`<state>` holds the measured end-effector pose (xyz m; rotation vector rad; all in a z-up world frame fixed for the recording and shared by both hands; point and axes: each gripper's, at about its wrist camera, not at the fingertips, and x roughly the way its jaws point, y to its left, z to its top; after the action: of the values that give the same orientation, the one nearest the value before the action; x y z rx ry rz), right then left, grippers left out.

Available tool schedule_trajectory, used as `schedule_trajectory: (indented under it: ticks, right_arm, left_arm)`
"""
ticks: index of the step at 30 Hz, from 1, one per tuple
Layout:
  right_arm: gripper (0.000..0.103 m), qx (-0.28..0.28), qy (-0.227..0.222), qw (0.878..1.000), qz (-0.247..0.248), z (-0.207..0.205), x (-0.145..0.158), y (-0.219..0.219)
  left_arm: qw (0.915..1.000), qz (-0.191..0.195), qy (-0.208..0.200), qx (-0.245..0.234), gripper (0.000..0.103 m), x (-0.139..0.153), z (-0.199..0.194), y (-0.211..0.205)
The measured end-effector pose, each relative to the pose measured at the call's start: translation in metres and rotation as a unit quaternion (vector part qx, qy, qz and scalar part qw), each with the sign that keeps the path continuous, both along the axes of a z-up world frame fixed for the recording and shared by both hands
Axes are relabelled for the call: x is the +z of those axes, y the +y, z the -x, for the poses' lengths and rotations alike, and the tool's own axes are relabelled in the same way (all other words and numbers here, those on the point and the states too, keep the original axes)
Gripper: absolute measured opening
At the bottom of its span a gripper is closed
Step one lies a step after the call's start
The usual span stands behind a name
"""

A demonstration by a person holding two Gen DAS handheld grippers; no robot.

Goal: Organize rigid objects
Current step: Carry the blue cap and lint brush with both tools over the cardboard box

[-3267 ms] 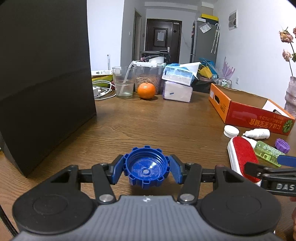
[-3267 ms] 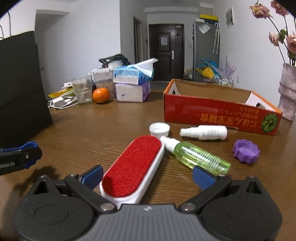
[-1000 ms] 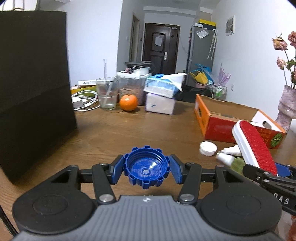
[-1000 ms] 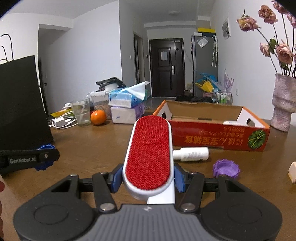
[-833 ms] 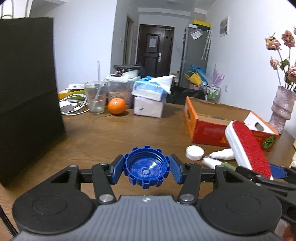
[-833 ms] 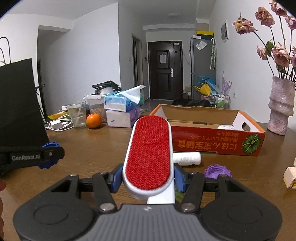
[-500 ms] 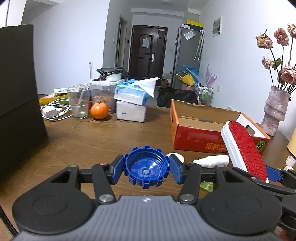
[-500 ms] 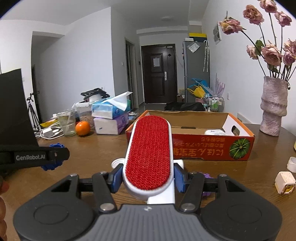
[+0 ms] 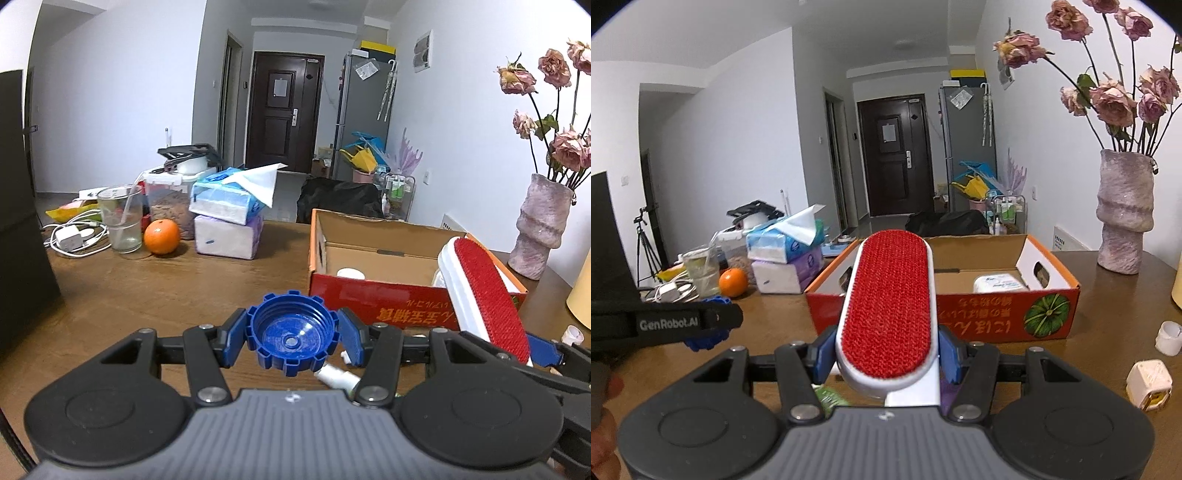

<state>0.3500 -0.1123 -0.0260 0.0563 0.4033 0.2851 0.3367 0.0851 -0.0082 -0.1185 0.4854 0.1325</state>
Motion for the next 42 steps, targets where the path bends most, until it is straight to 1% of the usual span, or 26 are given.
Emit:
schedule_trajectory:
  ticks: [12,18,22,28,42]
  right_arm:
    - [0.055,-0.020,-0.003,1.000,-0.011,-0.028,0.011,-0.023]
    - [0.055,-0.026,-0.004,1.000,-0.016,-0.044,0.014,-0.029]
    - [0.055,-0.030,-0.003,0.999,-0.016,-0.054,0.014,-0.031]
    - [0.055,-0.040,0.001,0.999,-0.015,-0.070,0.012,-0.034]
    - [0.055,-0.048,0.005,0.999,-0.013,-0.124,0.013,-0.031]
  left_arm:
    - [0.9998,0.016,-0.011,-0.005,0.054,0.007,-0.037,-0.022]
    - [0.9992,0.037,-0.014,0.000,0.054,0.006,-0.056,-0.023]
    - [0.9991,0.041,-0.015,-0.001,0.054,0.006,-0.068,-0.024]
    - [0.9989,0.043,-0.018,-0.003,0.054,0.007,-0.085,-0.026]
    - [0.9993,0.029,-0.020,-0.009,0.054,0.006,-0.135,-0.034]
